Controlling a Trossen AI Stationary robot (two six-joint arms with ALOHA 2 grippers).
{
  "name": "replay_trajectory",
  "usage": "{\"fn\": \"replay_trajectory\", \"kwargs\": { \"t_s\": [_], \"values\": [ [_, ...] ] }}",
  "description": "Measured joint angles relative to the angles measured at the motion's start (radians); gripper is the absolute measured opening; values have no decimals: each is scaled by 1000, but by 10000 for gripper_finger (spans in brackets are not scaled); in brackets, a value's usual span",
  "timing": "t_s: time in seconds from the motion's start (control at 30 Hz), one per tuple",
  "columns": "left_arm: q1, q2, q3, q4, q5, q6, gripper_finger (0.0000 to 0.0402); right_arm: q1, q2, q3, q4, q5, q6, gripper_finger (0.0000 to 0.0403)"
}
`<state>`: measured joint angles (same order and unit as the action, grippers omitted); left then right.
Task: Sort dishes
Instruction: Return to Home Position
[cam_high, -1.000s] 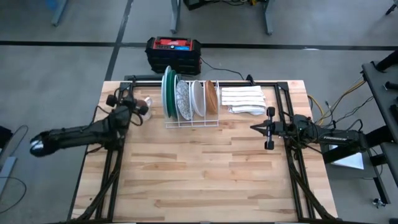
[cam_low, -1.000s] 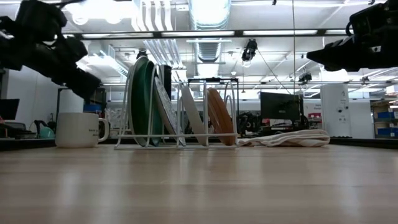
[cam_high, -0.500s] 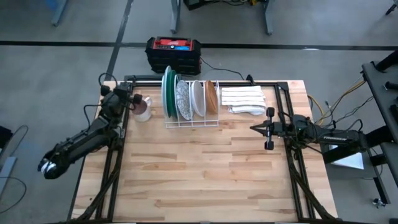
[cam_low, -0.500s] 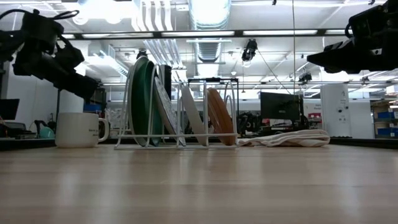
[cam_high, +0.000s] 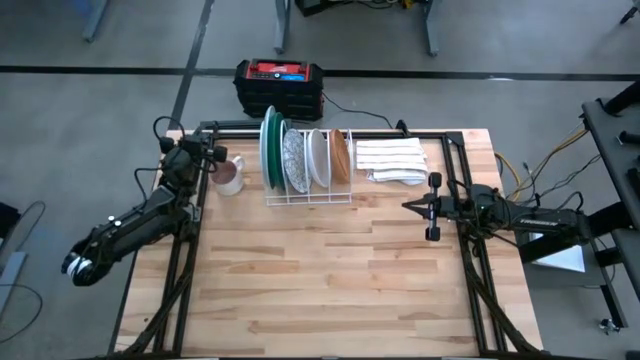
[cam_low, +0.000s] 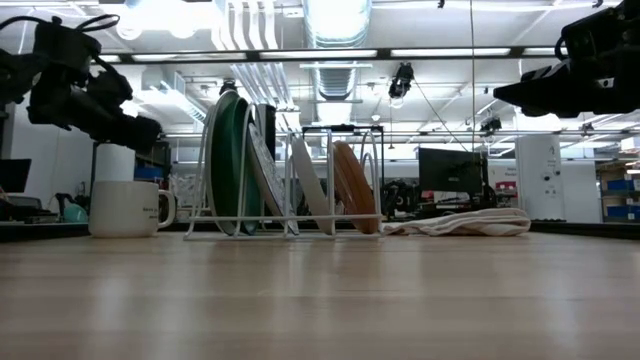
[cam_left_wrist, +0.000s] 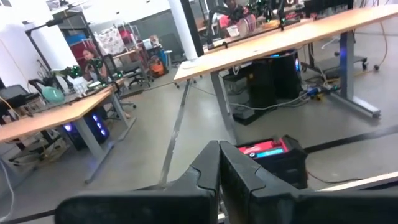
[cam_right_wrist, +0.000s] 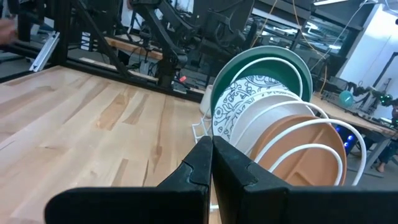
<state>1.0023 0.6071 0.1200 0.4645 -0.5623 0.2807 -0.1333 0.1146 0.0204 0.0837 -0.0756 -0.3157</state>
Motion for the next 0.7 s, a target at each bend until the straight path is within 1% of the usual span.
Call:
{"fn": "replay_trajectory", "kwargs": {
  "t_s": [0.7],
  "values": [
    [0,0,0,-2,-2,-13,0,0,0,0,0,-1,0,2]
  ]
}}
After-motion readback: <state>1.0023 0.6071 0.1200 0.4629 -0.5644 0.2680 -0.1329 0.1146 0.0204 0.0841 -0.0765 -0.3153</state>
